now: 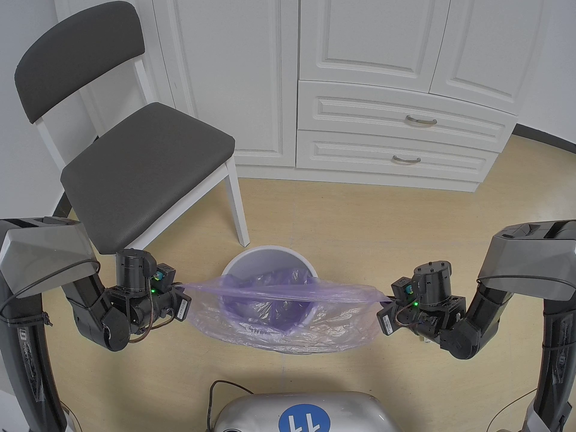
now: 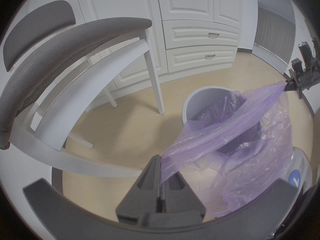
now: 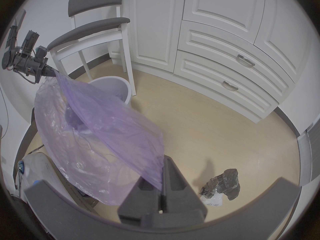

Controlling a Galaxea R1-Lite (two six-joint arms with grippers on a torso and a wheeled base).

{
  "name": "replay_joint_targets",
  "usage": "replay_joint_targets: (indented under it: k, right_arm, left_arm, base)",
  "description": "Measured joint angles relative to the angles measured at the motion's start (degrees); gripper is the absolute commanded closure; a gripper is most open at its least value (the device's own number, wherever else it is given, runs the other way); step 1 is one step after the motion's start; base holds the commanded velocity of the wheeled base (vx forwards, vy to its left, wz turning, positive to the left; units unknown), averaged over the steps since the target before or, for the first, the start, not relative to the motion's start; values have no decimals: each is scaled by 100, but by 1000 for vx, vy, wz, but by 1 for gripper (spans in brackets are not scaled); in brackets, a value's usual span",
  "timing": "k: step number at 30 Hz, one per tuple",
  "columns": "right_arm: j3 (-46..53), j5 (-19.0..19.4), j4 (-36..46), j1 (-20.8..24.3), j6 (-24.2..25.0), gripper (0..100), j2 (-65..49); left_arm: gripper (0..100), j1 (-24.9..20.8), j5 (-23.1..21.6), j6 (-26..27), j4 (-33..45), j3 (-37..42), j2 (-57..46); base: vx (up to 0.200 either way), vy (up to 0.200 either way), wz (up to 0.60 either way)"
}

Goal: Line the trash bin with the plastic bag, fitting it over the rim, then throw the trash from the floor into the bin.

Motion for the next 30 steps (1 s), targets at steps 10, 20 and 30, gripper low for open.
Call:
replay_joint_targets:
  k: [10,20,30]
  right_arm:
    - [188,-9,2,-9,-176,100,-55]
    - [-127,-258,-200,165,-48,100,380]
    - [-711,-338,-1536,360,383,100,1279]
  left_arm:
    - [100,94,-245,257,0,295,-188]
    - [100,7,-232,173,-194,-10,293]
    - [100,-48,-218,-290,-649,-400,708]
  base:
    - [0,0,0]
    - [0,0,0]
    - [0,0,0]
